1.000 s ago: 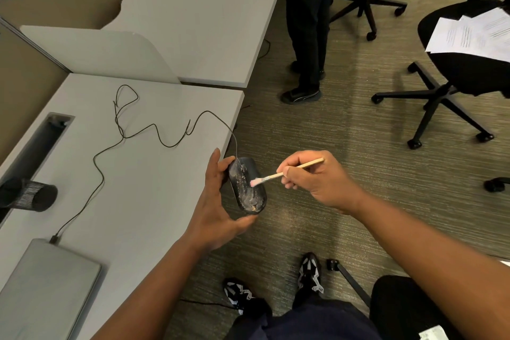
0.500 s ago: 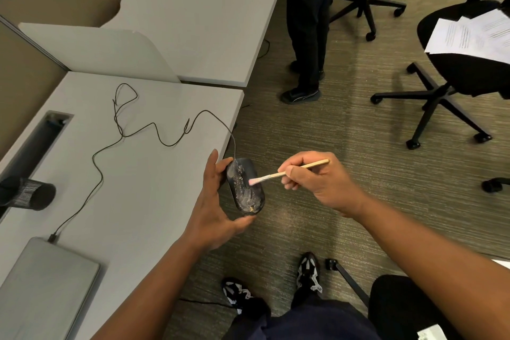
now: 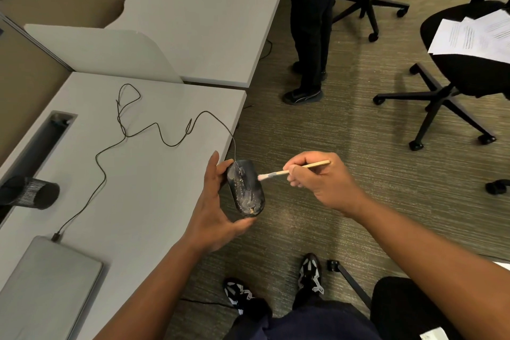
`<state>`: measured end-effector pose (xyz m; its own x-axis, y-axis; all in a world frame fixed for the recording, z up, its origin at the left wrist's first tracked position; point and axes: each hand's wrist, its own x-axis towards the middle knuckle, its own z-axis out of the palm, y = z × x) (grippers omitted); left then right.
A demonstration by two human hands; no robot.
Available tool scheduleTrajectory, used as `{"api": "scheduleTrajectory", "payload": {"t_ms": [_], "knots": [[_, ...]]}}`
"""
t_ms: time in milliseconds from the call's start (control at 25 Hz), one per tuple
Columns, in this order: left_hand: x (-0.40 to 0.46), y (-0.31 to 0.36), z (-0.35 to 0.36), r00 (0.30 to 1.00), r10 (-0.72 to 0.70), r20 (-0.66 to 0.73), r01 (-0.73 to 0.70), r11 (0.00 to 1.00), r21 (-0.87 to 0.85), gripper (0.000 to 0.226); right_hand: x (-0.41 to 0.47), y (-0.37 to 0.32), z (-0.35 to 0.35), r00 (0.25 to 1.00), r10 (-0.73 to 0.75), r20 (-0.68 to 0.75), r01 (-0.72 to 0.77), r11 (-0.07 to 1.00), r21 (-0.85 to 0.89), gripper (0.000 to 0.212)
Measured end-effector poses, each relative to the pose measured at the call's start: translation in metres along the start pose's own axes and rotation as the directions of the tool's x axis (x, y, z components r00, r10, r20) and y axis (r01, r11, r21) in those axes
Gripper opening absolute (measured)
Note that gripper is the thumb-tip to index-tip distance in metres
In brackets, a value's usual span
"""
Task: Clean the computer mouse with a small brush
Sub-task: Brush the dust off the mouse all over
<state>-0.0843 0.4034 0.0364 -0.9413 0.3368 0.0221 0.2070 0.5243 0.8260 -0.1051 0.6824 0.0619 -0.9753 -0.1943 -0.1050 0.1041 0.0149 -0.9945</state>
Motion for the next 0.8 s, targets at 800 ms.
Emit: {"api": "scheduleTrajectory", "payload": {"t_ms": [800], "knots": [[0.0019,0.0015,0.0048,0.998,-0.059,0.004,0.059,0.998,0.002,0.149,-0.0027,0.0028,-0.0031,0.995,0.098,0.028,-0.097,0.995,-0.03,0.01]]}}
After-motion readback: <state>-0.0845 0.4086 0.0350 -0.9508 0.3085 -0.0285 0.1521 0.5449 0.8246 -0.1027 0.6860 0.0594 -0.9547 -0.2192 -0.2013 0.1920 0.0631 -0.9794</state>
